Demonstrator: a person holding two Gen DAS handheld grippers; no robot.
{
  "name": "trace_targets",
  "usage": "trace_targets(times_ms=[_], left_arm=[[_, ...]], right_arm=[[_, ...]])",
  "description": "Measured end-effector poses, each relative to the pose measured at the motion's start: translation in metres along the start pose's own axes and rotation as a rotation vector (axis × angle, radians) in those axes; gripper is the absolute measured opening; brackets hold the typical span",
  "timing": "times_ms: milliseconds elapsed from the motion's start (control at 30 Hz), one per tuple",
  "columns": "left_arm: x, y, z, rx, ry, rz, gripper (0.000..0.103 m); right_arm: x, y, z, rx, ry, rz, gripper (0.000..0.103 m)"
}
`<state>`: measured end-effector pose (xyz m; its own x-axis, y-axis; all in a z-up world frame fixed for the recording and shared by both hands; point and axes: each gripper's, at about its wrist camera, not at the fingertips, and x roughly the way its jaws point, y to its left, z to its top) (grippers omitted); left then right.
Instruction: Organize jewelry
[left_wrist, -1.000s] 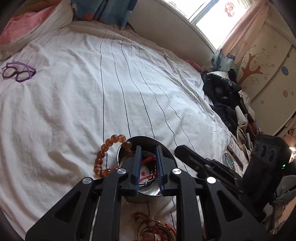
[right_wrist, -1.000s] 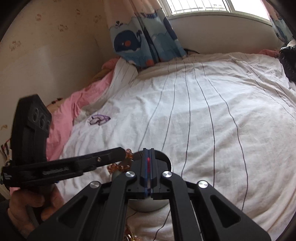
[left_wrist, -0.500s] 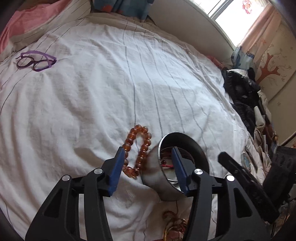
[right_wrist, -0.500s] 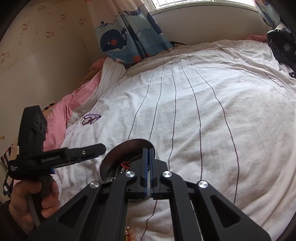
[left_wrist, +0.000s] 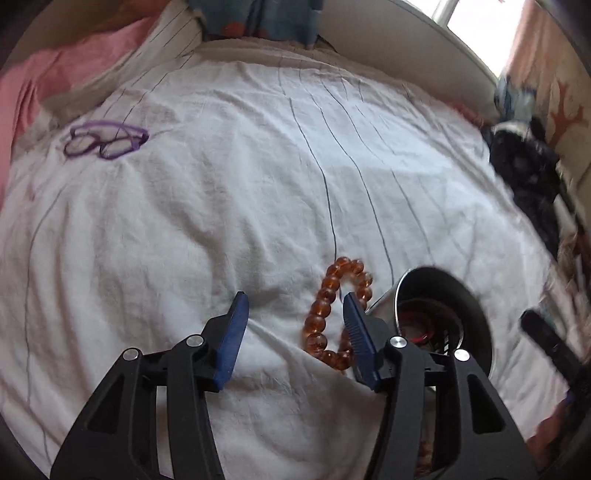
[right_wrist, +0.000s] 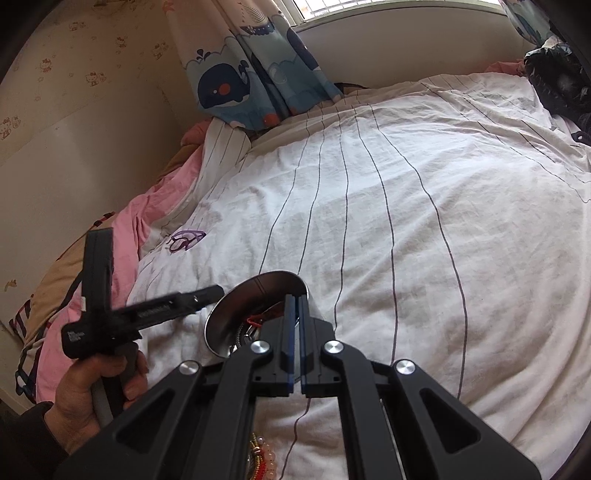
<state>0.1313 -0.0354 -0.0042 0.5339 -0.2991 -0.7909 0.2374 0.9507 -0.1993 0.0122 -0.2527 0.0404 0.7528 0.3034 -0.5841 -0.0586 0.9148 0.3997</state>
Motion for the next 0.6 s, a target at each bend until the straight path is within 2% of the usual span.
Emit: trace_targets(times_ms=[67, 100, 167, 233, 300, 400, 467, 600], left_arm=[[0.001, -0.012, -0.002, 0.074, -0.007, 0.036, 0.044], [0.000, -0.016, -0.002, 0.104, -0.004, 0.052, 0.030], [0.000, -0.021, -0.003, 0.168, 0.013, 0.071, 0.011], [-0.005, -0.023, -0.006, 0.196, 0.023, 0.053, 0.011], [-0.016, -0.019, -0.004, 0.164, 0.007, 0.008, 0.011], [-0.042, -0.010, 0.003, 0.084, -0.041, -0.064, 0.010], [-0.062, -0.011, 0.007, 0.069, -0.090, -0.094, 0.010], [-0.090, -0.024, 0.014, 0.060, -0.133, -0.191, 0.011]], right_arm=[[-0.002, 0.000, 0.000, 0.001, -0.002, 0.002, 0.002], [-0.004, 0.000, -0.001, 0.003, -0.003, 0.002, 0.002], [-0.005, -0.001, -0.002, 0.007, 0.000, 0.002, 0.002], [-0.005, -0.002, -0.002, 0.012, 0.002, -0.001, 0.003], [-0.006, -0.002, -0.001, 0.016, -0.002, 0.001, 0.002], [-0.010, -0.004, 0.000, 0.019, -0.011, 0.005, 0.002], [-0.011, -0.004, 0.001, 0.021, -0.015, 0.010, 0.002], [-0.013, -0.002, 0.001, 0.020, -0.018, 0.018, 0.002]])
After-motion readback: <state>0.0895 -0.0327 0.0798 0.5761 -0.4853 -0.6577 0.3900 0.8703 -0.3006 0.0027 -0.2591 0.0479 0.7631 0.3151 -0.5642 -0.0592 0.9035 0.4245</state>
